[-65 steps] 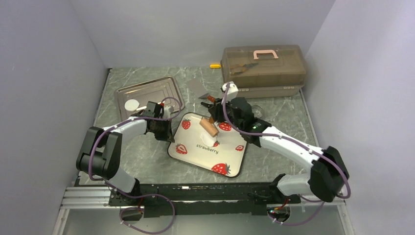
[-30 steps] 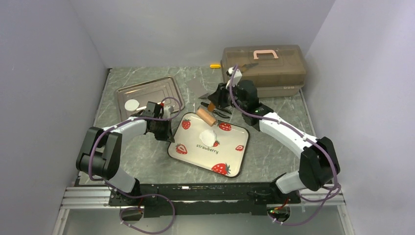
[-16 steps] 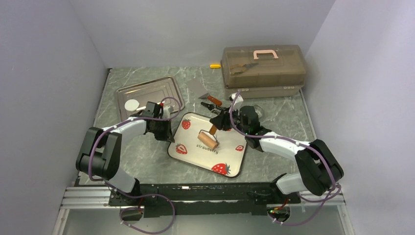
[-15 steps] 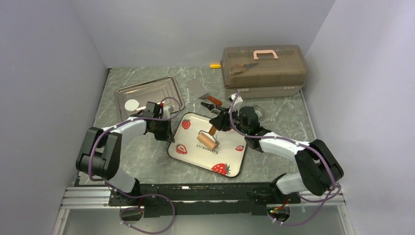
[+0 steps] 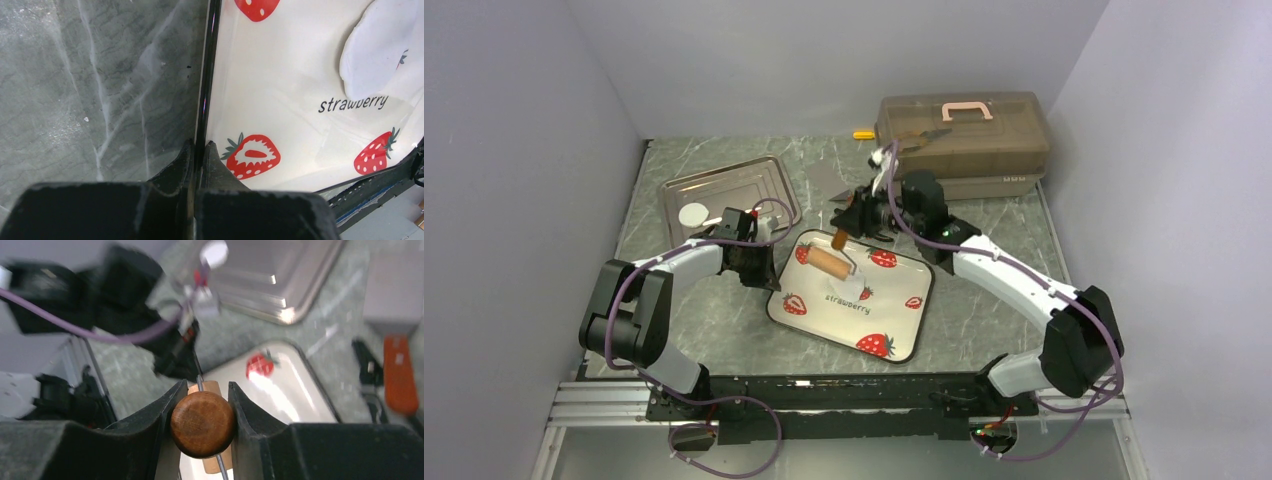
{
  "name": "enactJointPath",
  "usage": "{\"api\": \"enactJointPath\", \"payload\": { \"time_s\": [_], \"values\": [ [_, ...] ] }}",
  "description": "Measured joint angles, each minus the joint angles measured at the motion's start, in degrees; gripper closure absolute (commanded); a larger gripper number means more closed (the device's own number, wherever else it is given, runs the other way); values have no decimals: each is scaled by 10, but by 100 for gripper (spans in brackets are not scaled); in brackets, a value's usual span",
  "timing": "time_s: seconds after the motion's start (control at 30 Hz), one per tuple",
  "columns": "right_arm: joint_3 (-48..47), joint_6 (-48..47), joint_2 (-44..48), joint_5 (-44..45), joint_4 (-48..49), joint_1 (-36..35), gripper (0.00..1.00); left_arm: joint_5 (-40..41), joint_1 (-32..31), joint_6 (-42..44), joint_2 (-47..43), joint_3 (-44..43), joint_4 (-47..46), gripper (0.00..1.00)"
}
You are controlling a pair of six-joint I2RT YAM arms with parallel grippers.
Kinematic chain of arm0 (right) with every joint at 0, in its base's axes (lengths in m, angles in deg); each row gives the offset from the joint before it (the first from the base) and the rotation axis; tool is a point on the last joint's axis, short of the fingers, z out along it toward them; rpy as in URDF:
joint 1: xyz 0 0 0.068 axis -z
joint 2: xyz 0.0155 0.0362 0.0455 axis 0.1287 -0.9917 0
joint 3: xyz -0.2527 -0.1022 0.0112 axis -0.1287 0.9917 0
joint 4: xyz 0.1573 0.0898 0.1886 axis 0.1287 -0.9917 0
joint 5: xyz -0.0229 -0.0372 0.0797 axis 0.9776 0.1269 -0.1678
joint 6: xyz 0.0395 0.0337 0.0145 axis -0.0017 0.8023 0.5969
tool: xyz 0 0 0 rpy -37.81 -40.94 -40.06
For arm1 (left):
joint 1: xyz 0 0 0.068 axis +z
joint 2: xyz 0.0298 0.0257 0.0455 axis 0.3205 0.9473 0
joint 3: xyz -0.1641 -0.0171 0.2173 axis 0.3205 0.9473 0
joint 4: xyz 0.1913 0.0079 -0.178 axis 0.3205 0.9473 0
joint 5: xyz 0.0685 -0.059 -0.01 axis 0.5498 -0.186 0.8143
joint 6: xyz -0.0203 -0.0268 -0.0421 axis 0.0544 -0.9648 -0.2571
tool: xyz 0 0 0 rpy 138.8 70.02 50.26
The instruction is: Roll out the dumpling wrappers from the dough
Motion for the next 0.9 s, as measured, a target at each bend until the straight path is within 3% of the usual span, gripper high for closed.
{"api": "enactJointPath", "payload": {
  "time_s": [0.2,0.5,0.77,0.9],
  "values": [
    [-90,-17,-8,-3,13,6,100,0,0,0,0,0,0,100],
    [14,-54,-68,104,-27,1,100,0,0,0,0,0,0,100],
    [144,24,-60,115,171,-80,100,0,0,0,0,1,-2,100],
    [165,68,-61,105,209,-110,100,0,0,0,-1,2,-1,100]
  ]
}}
